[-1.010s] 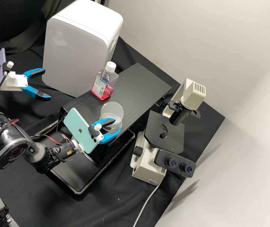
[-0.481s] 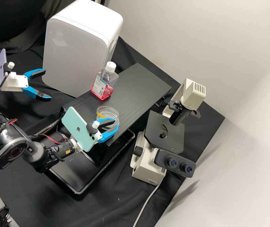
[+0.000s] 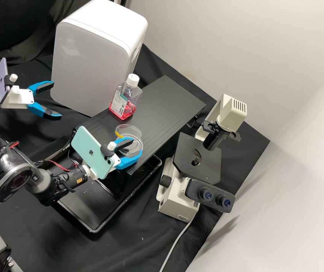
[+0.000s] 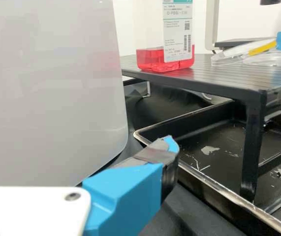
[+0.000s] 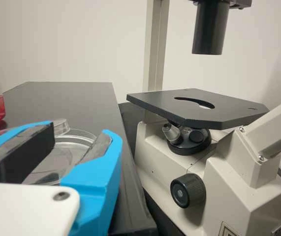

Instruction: Place the lid on the petri dish

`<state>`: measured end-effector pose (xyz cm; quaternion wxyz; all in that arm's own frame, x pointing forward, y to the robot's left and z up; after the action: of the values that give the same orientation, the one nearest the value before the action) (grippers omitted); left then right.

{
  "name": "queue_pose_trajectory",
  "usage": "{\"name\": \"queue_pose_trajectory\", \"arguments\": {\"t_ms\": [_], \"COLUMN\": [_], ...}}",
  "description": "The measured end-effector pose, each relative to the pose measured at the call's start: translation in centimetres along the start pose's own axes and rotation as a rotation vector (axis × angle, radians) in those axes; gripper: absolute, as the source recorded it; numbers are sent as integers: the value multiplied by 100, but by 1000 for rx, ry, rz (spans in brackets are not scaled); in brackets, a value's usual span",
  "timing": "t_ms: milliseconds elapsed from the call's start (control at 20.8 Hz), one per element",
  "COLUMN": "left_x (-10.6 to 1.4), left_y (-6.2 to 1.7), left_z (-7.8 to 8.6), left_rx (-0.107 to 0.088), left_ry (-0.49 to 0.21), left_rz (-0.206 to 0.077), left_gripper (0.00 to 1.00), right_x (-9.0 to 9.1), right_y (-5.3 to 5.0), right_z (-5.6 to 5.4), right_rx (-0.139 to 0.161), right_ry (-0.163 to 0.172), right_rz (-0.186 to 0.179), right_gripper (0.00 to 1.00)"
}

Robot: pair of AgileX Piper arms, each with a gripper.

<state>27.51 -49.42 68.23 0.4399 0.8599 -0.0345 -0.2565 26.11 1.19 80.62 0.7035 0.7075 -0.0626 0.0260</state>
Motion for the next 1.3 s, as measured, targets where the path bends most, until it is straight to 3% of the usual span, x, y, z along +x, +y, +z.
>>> {"name": "queue_pose_trajectory", "arguments": {"t_ms": [144, 288, 577, 721, 961, 1106, 1298], "left_x": [0, 0, 25, 32, 35, 35, 35], "left_y": [0, 1, 27, -7, -26, -26, -26], "left_z": [-2, -4, -12, 10, 0, 0, 0], "left_rx": [1, 14, 13, 17, 28, 28, 28], "left_ry": [2, 4, 18, 12, 18, 18, 18], "left_rz": [0, 1, 15, 4, -1, -1, -1], "left_gripper": [100, 100, 100, 100, 100, 100, 100], "right_x": [-42, -92, -146, -167, -176, -151, -52], "right_y": [19, 65, 180, 228, 256, 211, 72], "right_z": [-7, -41, -46, -35, -47, -138, -268], "right_rx": [1, 5, 63, 94, 104, 68, -25], "right_ry": [1, 14, 14, 10, 10, 41, 88], "right_rz": [3, 15, 55, 76, 91, 77, 36], "right_gripper": [100, 100, 100, 100, 100, 100, 100]}}
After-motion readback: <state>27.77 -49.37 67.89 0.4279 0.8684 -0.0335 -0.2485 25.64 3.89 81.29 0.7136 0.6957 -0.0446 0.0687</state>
